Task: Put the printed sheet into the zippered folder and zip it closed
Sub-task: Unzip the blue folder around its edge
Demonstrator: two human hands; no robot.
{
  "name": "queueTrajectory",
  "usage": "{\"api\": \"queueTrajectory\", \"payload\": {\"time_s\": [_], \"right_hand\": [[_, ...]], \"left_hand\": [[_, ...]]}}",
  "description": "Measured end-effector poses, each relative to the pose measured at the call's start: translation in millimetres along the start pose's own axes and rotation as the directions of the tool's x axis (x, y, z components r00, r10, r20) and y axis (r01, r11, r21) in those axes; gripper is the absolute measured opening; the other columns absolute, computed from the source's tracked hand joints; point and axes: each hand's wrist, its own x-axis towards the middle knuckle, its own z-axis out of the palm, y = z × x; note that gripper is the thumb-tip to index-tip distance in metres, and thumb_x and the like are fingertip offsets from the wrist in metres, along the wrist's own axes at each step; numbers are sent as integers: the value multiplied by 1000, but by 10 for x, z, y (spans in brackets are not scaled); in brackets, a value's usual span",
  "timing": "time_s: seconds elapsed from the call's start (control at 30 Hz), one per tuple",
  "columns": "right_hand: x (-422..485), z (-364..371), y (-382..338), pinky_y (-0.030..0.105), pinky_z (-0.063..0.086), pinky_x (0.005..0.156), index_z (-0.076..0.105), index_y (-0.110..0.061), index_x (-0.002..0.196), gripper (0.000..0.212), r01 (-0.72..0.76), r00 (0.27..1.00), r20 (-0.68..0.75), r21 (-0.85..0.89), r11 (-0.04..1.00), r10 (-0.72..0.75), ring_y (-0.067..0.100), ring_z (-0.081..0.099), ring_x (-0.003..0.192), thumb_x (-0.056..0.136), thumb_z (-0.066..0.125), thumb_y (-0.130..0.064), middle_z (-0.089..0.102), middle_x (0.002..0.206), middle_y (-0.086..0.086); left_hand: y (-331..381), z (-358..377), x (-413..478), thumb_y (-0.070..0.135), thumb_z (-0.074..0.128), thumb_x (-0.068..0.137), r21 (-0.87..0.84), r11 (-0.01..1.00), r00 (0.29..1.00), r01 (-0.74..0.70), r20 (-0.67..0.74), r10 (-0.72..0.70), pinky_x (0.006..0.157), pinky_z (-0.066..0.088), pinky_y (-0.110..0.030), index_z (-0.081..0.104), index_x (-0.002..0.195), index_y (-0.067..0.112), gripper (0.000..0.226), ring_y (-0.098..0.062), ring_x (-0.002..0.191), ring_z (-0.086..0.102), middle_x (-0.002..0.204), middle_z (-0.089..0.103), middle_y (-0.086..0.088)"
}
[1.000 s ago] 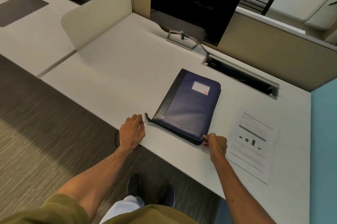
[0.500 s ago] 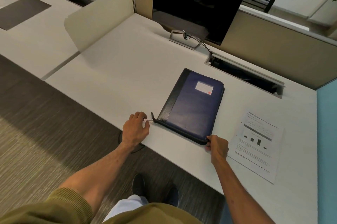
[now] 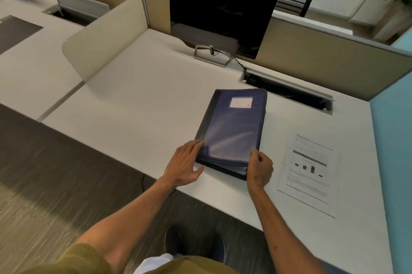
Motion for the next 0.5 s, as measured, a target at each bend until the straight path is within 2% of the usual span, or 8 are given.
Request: {"api": "queueTrajectory", "payload": {"time_s": [0.1,0.17,0.27,0.37,0.5], "right_hand": [[-46,38,-221,33,39,55,50,-16,59,38,72,997,-9,38,997,-72,16,43,50,94,60,-29,47,52,1],[-103,76,-379,33,41,54,53,-7,60,38,124,992,-7,78,989,-124,17,45,50,92,62,-26,50,52,4],[-240,181,-652,33,41,53,53,-3,62,38,205,978,-4,127,970,-207,16,44,51,89,65,-27,52,55,11],[-434,369,-925,30,42,51,54,-12,62,40,308,949,24,160,938,-316,13,46,51,96,66,-29,51,54,-1],[-638,655,-1141,23,51,61,65,-26,75,37,447,878,105,169,878,-467,8,62,64,102,58,-49,64,67,-13]], "left_hand": [[105,38,39,62,58,97,-60,998,1000,-26,7,26,126,35,-45,7,169,33,93,-20,153,34,173,21,5],[165,50,58,63,54,102,-57,996,998,-68,-14,68,121,42,-43,4,170,33,89,-19,152,36,174,20,5],[190,53,101,48,58,105,-128,991,990,-31,-142,12,94,61,-33,16,168,30,78,-19,130,58,163,38,1],[174,23,153,34,53,108,-180,983,977,-29,-213,-10,74,63,-27,22,163,30,64,-22,106,67,150,47,-5],[63,-88,127,37,39,113,-279,959,963,-47,-267,-31,66,62,-25,28,161,24,51,-17,98,67,147,49,-3]]}}
